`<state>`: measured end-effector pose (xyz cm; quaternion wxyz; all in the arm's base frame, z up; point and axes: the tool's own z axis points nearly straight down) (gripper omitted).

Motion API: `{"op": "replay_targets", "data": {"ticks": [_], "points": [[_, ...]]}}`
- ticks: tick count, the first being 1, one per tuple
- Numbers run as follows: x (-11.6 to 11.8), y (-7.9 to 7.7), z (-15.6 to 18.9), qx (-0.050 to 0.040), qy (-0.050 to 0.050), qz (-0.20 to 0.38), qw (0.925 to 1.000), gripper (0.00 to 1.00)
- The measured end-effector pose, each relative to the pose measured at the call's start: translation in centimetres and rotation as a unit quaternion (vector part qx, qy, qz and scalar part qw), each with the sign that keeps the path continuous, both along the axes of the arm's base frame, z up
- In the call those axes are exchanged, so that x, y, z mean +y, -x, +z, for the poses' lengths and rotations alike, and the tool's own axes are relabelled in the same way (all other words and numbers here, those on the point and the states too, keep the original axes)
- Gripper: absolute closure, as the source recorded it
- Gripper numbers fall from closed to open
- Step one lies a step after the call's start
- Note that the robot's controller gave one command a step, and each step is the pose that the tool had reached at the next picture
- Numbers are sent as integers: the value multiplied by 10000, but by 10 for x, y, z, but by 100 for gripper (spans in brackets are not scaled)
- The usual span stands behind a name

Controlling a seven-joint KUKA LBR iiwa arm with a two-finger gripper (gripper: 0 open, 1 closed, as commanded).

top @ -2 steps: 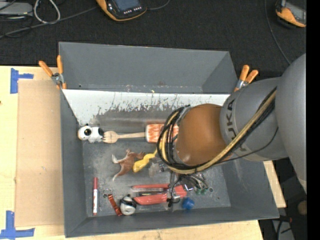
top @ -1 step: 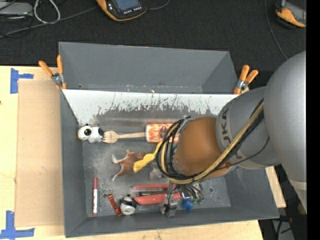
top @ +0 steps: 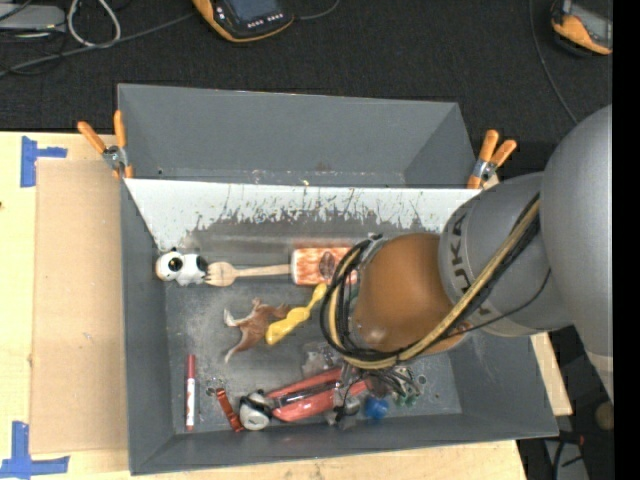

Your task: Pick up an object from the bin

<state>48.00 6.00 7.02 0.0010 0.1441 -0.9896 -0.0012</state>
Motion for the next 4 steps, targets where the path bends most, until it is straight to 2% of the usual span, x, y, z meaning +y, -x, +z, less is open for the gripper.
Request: {"op": "replay_targets", "data": {"ticks": [1,4], "points": [[0,0,0,0,1,3,10000,100],[1,3,56,48,4,30,10000,100]]}}
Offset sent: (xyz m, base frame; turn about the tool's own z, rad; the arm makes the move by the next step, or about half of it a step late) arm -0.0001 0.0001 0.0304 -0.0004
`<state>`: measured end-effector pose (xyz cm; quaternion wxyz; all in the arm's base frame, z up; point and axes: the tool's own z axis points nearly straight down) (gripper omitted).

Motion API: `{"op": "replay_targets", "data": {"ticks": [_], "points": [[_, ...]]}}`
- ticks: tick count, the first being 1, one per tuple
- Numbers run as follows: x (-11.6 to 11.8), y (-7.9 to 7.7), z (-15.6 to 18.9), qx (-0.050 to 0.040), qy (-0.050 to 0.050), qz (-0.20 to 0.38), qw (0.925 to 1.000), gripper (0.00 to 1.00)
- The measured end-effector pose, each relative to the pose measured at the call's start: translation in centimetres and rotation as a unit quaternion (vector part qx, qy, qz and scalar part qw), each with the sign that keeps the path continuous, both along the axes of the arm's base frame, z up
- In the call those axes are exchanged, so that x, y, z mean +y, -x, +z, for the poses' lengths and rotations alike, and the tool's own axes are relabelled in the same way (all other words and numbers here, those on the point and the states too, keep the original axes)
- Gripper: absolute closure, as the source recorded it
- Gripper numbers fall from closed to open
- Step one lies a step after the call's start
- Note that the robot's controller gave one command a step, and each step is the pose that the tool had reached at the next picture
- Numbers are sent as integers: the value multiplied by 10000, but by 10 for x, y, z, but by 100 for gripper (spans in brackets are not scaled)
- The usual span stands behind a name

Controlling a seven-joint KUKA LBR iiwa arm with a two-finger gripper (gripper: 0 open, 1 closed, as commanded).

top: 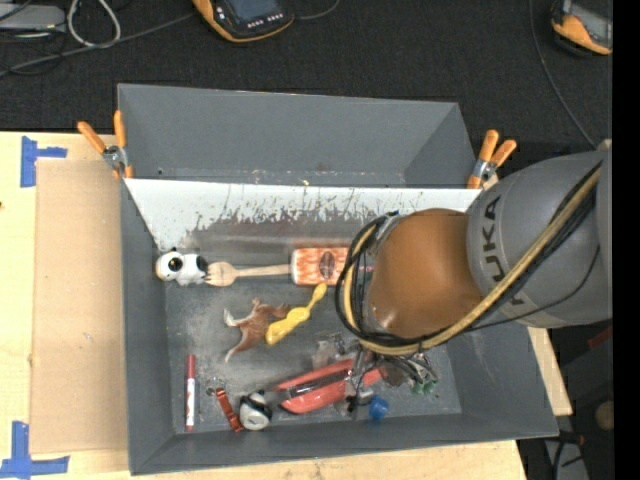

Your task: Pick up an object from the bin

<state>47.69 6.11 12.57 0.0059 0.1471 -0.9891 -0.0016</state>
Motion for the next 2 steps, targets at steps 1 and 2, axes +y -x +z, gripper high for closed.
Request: {"op": "replay_targets", "data": {"ticks": [1,2], "points": [[0,1,21,12,0,7,10000,100],[0,0,36,-2,-1,8,10000,100]]}}
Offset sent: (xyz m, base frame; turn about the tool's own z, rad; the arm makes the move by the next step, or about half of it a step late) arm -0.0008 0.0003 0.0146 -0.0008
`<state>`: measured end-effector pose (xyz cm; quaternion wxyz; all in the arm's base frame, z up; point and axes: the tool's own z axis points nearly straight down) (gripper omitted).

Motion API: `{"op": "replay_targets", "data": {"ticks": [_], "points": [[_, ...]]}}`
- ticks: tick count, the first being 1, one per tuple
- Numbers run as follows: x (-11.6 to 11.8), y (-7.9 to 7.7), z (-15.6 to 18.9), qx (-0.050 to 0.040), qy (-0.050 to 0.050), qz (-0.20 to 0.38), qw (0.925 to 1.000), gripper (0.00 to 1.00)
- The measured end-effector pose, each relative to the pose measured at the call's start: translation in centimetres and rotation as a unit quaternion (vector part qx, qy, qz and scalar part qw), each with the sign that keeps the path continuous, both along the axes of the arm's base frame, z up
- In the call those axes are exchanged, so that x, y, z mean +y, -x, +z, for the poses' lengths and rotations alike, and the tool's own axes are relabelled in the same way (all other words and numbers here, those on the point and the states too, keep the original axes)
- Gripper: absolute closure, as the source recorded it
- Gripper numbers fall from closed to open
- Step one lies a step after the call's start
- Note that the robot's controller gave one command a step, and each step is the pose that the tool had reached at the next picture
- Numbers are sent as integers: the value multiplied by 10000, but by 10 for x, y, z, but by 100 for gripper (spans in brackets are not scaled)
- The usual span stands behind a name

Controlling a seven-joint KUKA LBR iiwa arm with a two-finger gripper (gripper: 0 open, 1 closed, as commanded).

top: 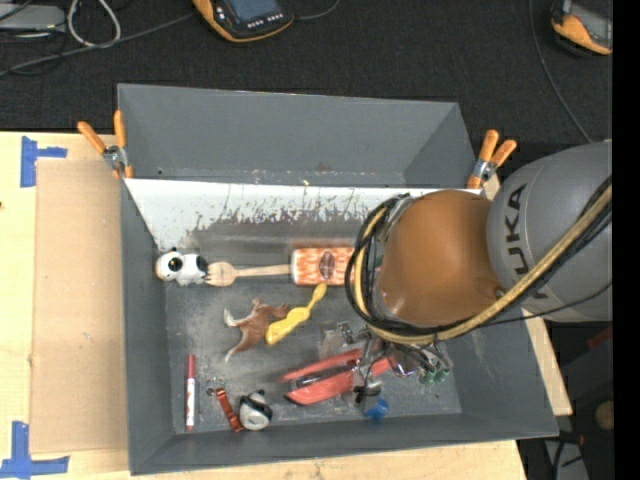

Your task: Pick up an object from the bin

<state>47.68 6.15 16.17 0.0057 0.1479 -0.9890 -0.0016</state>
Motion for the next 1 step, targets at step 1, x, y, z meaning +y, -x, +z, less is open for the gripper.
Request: {"op": "replay_targets", "data": {"ticks": [1], "points": [[0,2,36,48,5,3,10000,100]]}}
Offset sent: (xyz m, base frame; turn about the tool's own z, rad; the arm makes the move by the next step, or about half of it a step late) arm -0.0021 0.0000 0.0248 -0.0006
